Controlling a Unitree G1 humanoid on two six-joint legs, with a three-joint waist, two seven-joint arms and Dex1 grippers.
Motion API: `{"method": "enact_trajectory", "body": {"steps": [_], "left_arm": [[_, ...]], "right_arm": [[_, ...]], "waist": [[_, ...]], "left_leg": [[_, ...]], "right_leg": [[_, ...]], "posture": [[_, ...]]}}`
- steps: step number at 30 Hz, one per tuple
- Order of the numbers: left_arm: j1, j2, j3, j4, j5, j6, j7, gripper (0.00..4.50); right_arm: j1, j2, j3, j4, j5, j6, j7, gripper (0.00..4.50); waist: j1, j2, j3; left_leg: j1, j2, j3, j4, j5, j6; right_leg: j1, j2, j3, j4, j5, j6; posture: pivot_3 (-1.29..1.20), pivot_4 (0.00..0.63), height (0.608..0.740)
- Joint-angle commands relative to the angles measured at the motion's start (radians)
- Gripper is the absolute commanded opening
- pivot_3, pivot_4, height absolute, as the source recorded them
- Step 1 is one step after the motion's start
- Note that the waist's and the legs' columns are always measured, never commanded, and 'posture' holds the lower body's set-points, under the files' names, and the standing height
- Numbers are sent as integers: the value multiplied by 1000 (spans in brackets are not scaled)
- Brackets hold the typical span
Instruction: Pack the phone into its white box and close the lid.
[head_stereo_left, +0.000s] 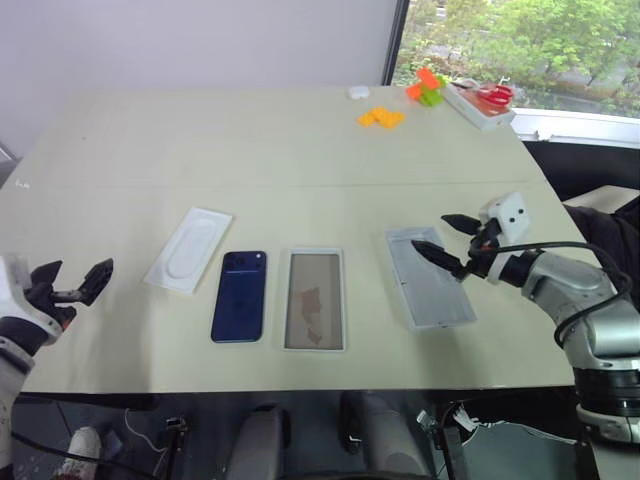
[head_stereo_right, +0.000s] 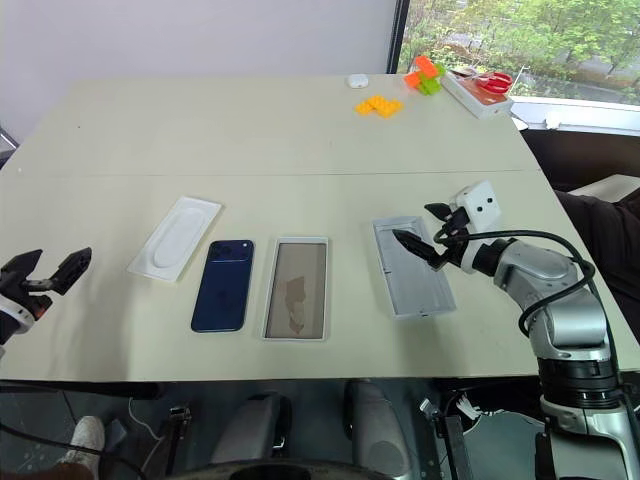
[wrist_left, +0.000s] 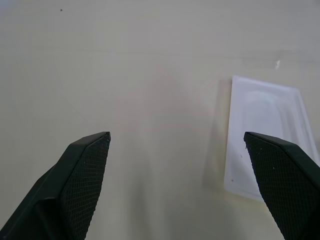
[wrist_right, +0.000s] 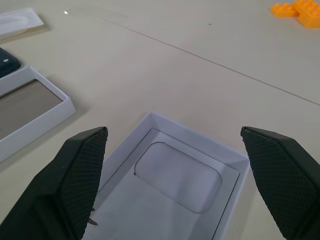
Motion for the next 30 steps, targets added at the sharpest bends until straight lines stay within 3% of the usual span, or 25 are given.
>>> {"method": "enact_trajectory", "body": {"steps": [1, 10, 20, 30], "left_arm": [[-12, 17, 5, -24, -9, -1, -2, 4500], [-51, 2, -43, -27, -3, 6, 4, 4500], [-86, -37, -161, -113, -30, 56, 35, 4500], [-213, 64, -240, -53, 62, 224, 148, 4500]], "right_arm": [[6, 1, -25, -35, 16, -14, 4, 4455], [15, -15, -22, -45, 4, -41, 25, 4455], [-83, 34, 125, -178, 24, 10, 48, 4455], [-126, 89, 261, -315, 24, 84, 24, 4455]], "waist": [[0, 0, 0], [0, 0, 0], [-1, 0, 0], [2, -1, 0]], "left_leg": [[0, 0, 0, 0, 0, 0], [0, 0, 0, 0, 0, 0], [1, 1, 0, 1, 0, 0], [1, 0, -1, 1, 0, 0]], "right_leg": [[0, 0, 0, 0, 0, 0], [0, 0, 0, 0, 0, 0], [0, 1, 1, 2, 1, 0], [0, 0, 0, 2, 2, 0]], "posture": [[0, 150, 726], [0, 150, 726], [0, 150, 726], [0, 150, 726]]}}
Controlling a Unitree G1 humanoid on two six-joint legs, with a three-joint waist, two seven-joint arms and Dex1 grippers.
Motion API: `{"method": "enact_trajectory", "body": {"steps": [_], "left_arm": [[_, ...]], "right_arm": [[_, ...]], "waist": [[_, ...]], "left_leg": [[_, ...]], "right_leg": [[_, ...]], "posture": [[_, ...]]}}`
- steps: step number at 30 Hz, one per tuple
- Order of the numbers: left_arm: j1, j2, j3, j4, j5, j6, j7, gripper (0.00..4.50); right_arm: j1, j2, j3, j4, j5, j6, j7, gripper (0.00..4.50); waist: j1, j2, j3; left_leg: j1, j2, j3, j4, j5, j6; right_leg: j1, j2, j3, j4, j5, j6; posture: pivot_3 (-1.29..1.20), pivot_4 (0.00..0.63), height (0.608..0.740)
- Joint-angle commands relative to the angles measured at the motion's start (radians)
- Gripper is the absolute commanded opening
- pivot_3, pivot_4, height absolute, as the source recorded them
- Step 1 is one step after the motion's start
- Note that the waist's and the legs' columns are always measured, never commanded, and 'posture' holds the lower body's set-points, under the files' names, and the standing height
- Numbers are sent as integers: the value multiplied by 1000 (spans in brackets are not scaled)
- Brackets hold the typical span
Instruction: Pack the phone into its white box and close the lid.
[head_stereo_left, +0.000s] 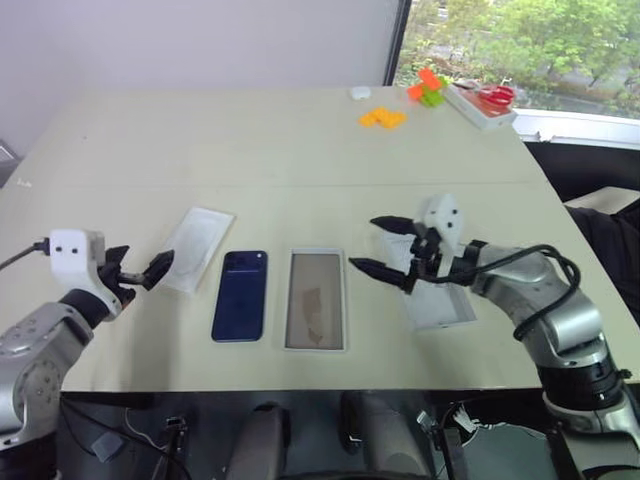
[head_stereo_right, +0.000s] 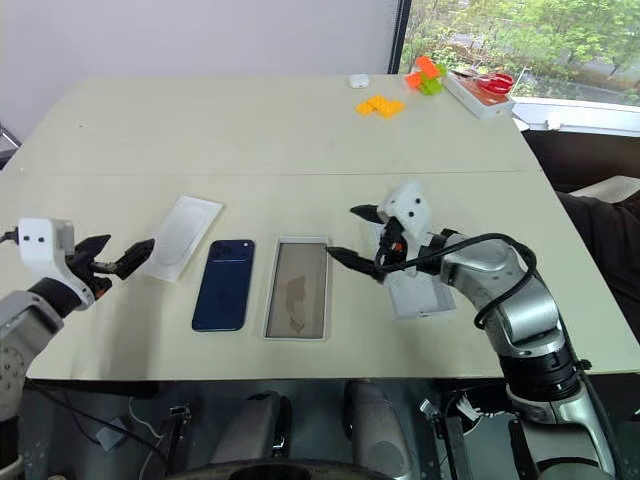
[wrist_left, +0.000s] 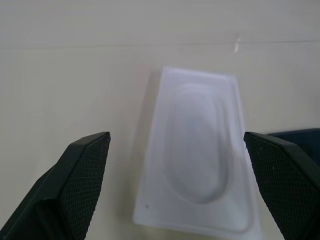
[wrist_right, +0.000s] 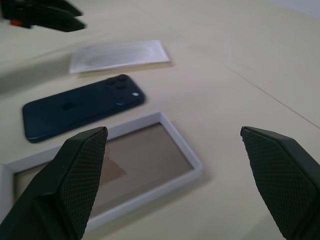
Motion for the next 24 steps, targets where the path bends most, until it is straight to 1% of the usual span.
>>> {"method": "enact_trajectory", "body": {"steps": [1, 2, 5, 7, 10, 12, 15, 24], "left_arm": [[-71, 32, 14, 39, -7, 93, 34, 4500], [-92, 27, 26, 50, -27, 126, 41, 4500], [-191, -4, 102, 116, -136, 325, 94, 4500], [-234, 9, 108, 146, -163, 463, 112, 4500], [-298, -7, 157, 213, -202, 581, 120, 4500], [-324, -14, 179, 243, -214, 634, 122, 4500], [-332, -16, 167, 259, -201, 686, 120, 4500], [-339, -49, 168, 261, -175, 708, 120, 4500]], "right_arm": [[-6, 15, 28, -72, -8, -7, -19, 4455], [-2, 13, 29, -73, -11, -11, -20, 4455], [16, 2, 24, -65, -25, -20, -26, 4455], [25, -4, 23, -68, -32, -24, -25, 4455], [37, -14, 16, -89, -23, -16, -20, 4455], [45, -25, 11, -100, -18, -12, -11, 4455], [56, -40, 6, -102, -25, -19, -1, 4455], [62, -48, 10, -101, -29, -23, -2, 4455]], "waist": [[0, 0, 0], [-1, 0, 0], [0, 0, 0], [-1, -1, 0], [-3, -1, 0], [-4, -1, 0], [-4, -1, 0], [-1, -1, -1]], "left_leg": [[0, 0, 0, 0, 0, 0], [0, 0, 0, 0, 0, 0], [0, 0, 0, 0, 0, 0], [0, -1, 0, 0, 0, 0], [0, -3, -1, 0, 0, 0], [0, -3, -2, 0, 0, 0], [1, -3, -2, 0, 0, 0], [1, -4, -2, 0, 0, 0]], "right_leg": [[0, 0, 0, 0, 0, 0], [0, 0, 0, 0, 0, 1], [0, 0, 0, 0, 1, 3], [0, 0, 0, 1, 2, 3], [0, -1, 0, 1, 3, 1], [0, 0, 0, 2, 3, 1], [0, 0, 0, 2, 3, 1], [0, -2, 0, 2, 4, 0]], "posture": [[0, 150, 726], [0, 150, 726], [0, 150, 726], [0, 150, 726], [0, 150, 726], [0, 150, 726], [0, 150, 726], [0, 150, 726]]}}
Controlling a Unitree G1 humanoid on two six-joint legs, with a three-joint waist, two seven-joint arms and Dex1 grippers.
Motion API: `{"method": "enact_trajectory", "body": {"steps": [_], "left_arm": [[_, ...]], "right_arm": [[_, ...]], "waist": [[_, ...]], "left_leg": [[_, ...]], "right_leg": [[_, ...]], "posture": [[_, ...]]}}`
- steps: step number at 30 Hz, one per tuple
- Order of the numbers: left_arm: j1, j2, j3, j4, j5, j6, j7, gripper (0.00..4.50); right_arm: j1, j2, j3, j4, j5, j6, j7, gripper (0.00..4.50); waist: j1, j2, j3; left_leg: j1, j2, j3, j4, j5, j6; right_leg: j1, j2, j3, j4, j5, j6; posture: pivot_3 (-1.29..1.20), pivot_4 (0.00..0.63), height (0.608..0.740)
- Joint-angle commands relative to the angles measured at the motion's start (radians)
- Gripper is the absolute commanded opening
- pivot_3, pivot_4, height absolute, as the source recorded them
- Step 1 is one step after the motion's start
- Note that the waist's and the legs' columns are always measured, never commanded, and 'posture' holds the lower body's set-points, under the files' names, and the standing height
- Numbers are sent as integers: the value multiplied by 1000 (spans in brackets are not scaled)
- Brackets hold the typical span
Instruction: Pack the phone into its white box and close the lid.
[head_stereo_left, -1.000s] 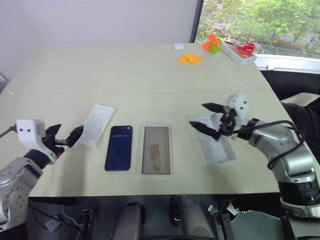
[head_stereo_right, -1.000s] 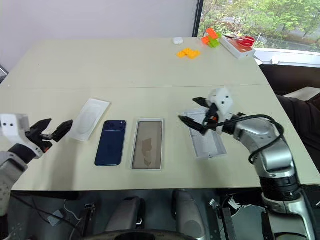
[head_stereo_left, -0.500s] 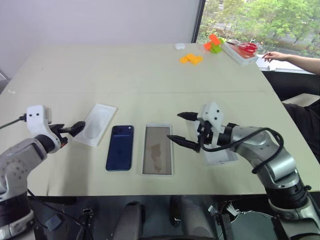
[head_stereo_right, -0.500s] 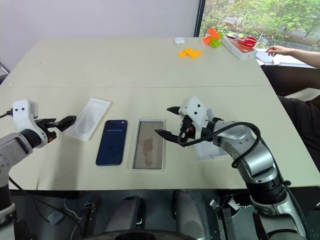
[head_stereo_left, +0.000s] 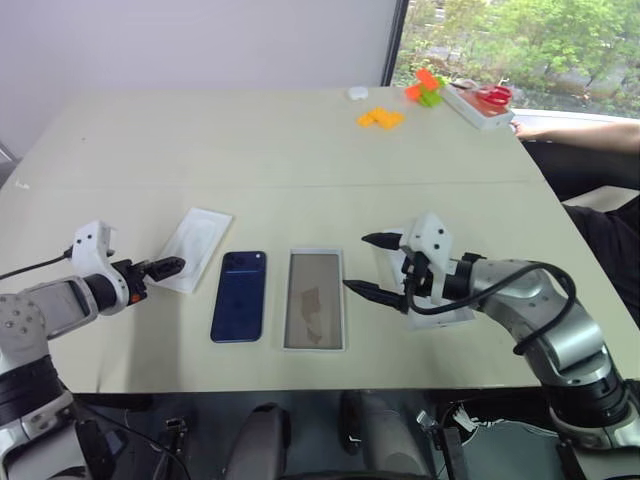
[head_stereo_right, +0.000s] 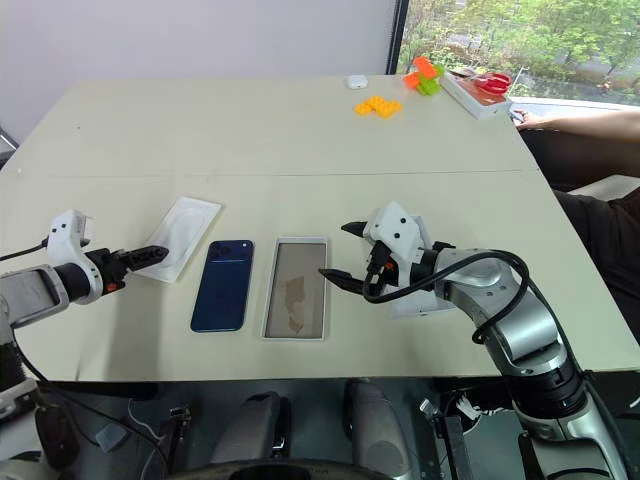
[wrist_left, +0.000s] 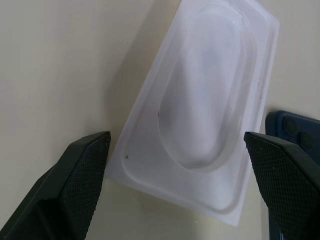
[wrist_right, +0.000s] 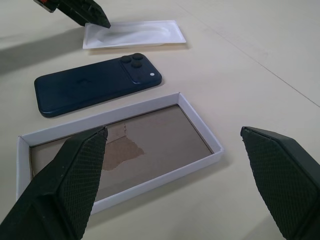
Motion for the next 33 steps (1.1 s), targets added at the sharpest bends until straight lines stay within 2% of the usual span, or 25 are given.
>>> {"method": "enact_trajectory", "body": {"steps": [1, 3, 9, 18, 21, 27, 33], "left_arm": [[0, -13, 12, -2, 10, 17, -1, 4261], [0, -22, 23, -5, 11, 17, 3, 3718], [2, -39, 60, -18, 24, 9, 8, 761], [-40, -114, 209, -25, -16, 21, 24, 761], [-54, -146, 266, -32, -31, 37, 37, 21], [-52, -186, 354, -63, -76, 55, 36, 21], [-4, -223, 376, -180, -226, 87, -41, 21]], "right_arm": [[-6, -4, -21, -34, 7, -19, 5, 4489], [-9, -4, -19, -30, 5, -22, 7, 4500], [-18, 2, -13, -18, 1, -31, 14, 4500], [-26, 13, -3, -5, -4, -47, 20, 4500], [-29, 15, -1, -2, -7, -50, 22, 4500], [-26, 12, -5, -4, -8, -52, 27, 4500], [-18, -5, -20, 4, -12, -50, 32, 4500]], "waist": [[0, 0, 0], [0, 0, 0], [1, 0, 0], [1, 0, 0], [1, -1, 0], [-1, -1, 0], [0, -1, 0]], "left_leg": [[0, 0, 0, 0, 0, 0], [0, 0, 0, 0, 0, 0], [-1, -1, 0, 0, 0, 0], [-1, -1, 0, 0, 0, 0], [-1, -1, 0, 0, 0, 0], [0, -1, 0, 0, 0, 0], [-1, -1, 0, 0, 0, 0]], "right_leg": [[0, 0, 0, 0, 0, 0], [0, 0, 0, 0, 0, 0], [0, -1, 0, 0, 0, 0], [0, -1, 0, 0, 0, 0], [0, -1, 0, 0, 0, 0], [0, -1, 0, 0, 0, 0], [0, -1, 0, 0, 0, 0]], "posture": [[0, 150, 726], [0, 150, 726], [0, 150, 726], [0, 150, 726], [0, 150, 726], [0, 150, 726], [0, 150, 726]]}}
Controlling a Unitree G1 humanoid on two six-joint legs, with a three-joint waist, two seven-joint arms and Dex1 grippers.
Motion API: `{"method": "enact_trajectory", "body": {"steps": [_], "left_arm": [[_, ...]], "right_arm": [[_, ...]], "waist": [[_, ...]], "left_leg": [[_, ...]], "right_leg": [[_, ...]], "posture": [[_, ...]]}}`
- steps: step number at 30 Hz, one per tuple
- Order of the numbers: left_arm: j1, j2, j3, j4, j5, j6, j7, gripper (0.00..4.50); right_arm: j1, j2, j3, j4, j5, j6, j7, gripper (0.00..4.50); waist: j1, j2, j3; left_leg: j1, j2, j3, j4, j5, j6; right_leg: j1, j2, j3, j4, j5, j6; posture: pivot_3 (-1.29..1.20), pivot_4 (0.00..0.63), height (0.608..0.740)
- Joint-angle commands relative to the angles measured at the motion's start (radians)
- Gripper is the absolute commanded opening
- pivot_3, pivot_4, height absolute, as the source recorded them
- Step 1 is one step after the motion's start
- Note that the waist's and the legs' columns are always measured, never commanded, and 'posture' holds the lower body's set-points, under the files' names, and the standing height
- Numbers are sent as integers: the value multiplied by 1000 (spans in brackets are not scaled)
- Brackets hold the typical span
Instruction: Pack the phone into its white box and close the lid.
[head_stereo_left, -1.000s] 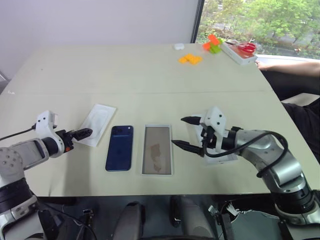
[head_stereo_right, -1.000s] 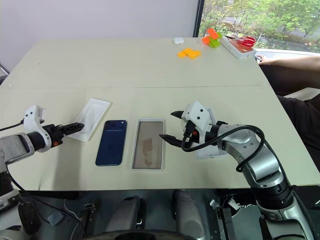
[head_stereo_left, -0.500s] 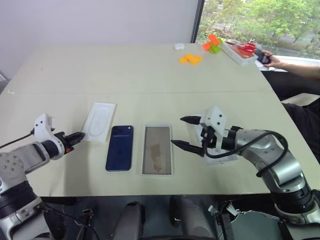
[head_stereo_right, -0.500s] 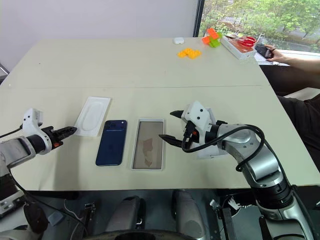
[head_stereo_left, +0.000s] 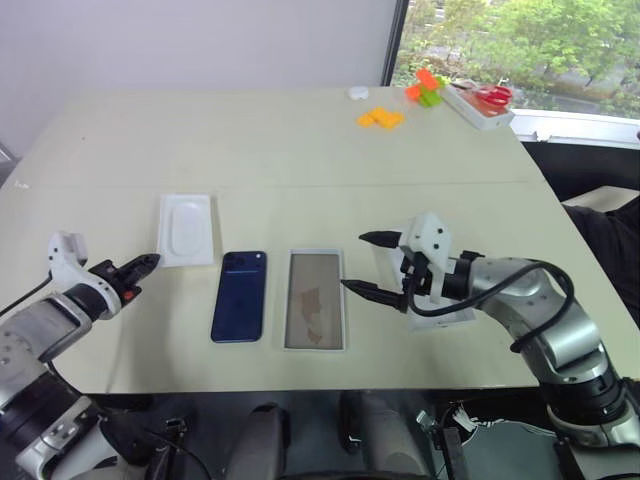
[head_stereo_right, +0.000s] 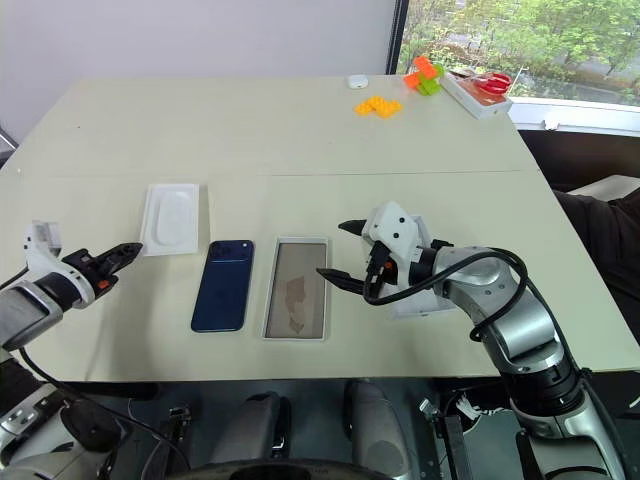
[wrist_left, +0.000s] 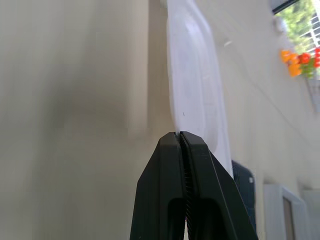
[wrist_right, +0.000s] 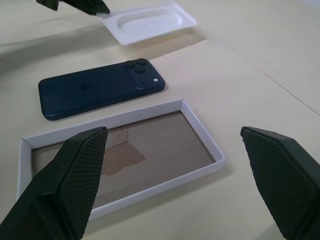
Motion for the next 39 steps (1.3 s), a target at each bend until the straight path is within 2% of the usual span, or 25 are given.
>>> {"method": "enact_trajectory", "body": {"steps": [1, 6, 11, 15, 19, 24, 32, 39], "left_arm": [[19, -33, -16, -142, -151, 62, -55, 21], [116, -131, -167, -313, -378, 89, -3, 21], [230, -193, -357, -434, -525, 37, 163, 21], [314, -131, -473, -476, -603, -56, 302, 21], [388, -69, -595, -499, -724, -214, 508, 21], [435, 31, -717, -542, -831, -398, 666, 21], [456, 135, -872, -574, -898, -603, 776, 21], [506, 203, -921, -616, -911, -722, 781, 21]], "right_arm": [[-6, -21, -36, -4, 2, -9, 5, 4500], [33, -85, -91, 32, 5, -15, 37, 4500], [78, -130, -130, 75, -19, -51, 53, 4500], [94, -149, -155, 100, -26, -70, 58, 4500], [96, -152, -158, 106, -29, -77, 63, 4500], [90, -145, -148, 109, -30, -81, 62, 4500], [72, -134, -128, 123, -41, -93, 67, 4500], [57, -125, -115, 135, -50, -103, 77, 4500]], "waist": [[2, 0, 0], [4, -1, 0], [0, -1, 0], [1, -1, 0], [2, -1, 0], [5, -1, 0], [4, -1, 0], [4, -1, 0]], "left_leg": [[0, 0, 0, 0, 0, 0], [0, -2, 0, 0, 0, 0], [1, -2, 0, 1, 0, 0], [2, -2, 0, 1, 0, 0], [4, 0, 0, 1, 0, 0], [4, 0, 0, 1, 0, 0], [3, -1, 0, 1, 0, 0], [3, -1, 2, 1, 0, 0]], "right_leg": [[0, 0, 0, 0, 0, 0], [2, -4, 0, -1, 0, 0], [3, -4, 1, -2, 0, 0], [4, -1, 2, -1, -1, -2], [4, 1, 2, -1, -3, -2], [4, 0, 2, -1, -3, -4], [5, 0, 2, -2, -3, -4], [5, 0, 2, -2, -3, -4]], "posture": [[0, 150, 726], [0, 150, 726], [0, 150, 726], [0, 150, 726], [0, 150, 726], [0, 150, 726], [0, 150, 726], [0, 150, 726]]}}
